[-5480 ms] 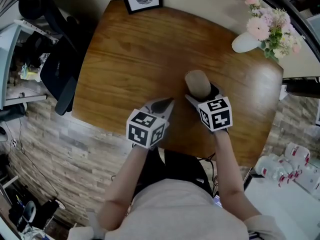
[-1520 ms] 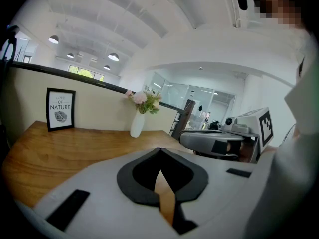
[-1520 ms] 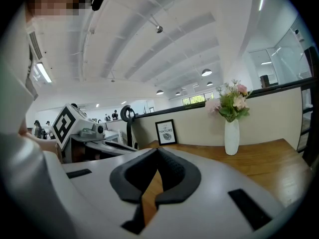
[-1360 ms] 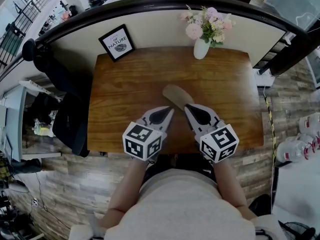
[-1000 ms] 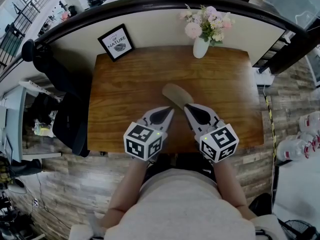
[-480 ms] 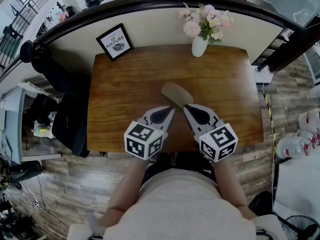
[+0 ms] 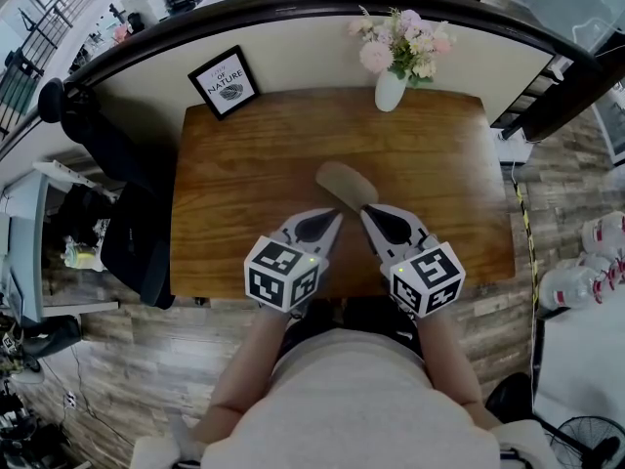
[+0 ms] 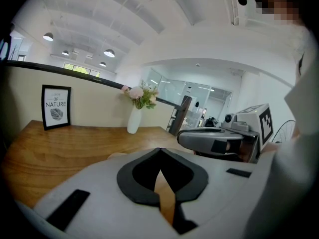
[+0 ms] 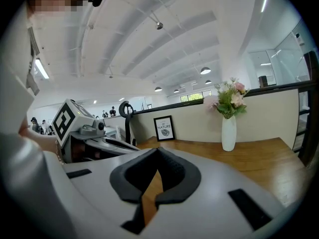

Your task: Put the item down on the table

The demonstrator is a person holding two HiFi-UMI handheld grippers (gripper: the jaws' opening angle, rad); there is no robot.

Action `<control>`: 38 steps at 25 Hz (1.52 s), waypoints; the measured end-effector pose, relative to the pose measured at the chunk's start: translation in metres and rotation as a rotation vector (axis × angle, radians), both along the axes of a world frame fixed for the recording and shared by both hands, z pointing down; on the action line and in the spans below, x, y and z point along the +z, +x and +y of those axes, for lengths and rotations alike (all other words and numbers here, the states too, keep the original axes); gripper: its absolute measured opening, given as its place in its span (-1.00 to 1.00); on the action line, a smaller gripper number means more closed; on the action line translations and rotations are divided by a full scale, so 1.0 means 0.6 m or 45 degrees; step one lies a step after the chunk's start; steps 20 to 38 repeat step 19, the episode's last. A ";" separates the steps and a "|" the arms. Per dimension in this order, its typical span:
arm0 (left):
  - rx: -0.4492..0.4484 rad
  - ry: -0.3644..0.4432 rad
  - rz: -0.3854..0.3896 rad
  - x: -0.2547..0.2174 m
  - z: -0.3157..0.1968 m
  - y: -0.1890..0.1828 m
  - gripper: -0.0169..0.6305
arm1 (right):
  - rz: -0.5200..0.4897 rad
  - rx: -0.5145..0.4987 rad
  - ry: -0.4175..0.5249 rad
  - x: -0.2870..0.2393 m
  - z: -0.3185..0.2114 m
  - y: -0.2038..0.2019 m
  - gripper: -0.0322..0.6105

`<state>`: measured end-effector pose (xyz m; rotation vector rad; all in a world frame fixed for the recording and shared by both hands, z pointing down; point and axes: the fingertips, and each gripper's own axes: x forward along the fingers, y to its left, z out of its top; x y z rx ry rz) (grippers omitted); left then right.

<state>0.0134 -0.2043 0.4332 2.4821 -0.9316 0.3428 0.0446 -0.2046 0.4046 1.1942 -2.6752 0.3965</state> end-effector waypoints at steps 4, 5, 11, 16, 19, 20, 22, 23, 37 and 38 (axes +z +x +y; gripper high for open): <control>0.003 0.000 0.002 -0.001 -0.001 0.001 -0.91 | -0.004 -0.009 -0.002 0.001 0.003 -0.006 -0.87; 0.005 0.002 0.000 -0.001 -0.001 0.002 -0.91 | -0.003 -0.011 -0.001 0.000 0.003 -0.008 -0.87; 0.015 0.000 -0.010 0.001 0.000 0.005 -0.91 | -0.005 -0.015 0.001 -0.001 0.003 -0.012 -0.87; 0.027 -0.013 -0.016 0.003 0.002 0.008 -0.91 | -0.013 -0.026 -0.005 -0.001 0.005 -0.019 -0.87; 0.028 -0.013 -0.019 0.003 0.001 0.008 -0.91 | -0.013 -0.032 -0.004 -0.002 0.004 -0.021 -0.87; 0.028 -0.013 -0.019 0.003 0.001 0.008 -0.91 | -0.013 -0.032 -0.004 -0.002 0.004 -0.021 -0.87; 0.028 -0.013 -0.019 0.003 0.001 0.008 -0.91 | -0.013 -0.032 -0.004 -0.002 0.004 -0.021 -0.87; 0.028 -0.013 -0.019 0.003 0.001 0.008 -0.91 | -0.013 -0.032 -0.004 -0.002 0.004 -0.021 -0.87; 0.028 -0.013 -0.019 0.003 0.001 0.008 -0.91 | -0.013 -0.032 -0.004 -0.002 0.004 -0.021 -0.87; 0.028 -0.013 -0.019 0.003 0.001 0.008 -0.91 | -0.013 -0.032 -0.004 -0.002 0.004 -0.021 -0.87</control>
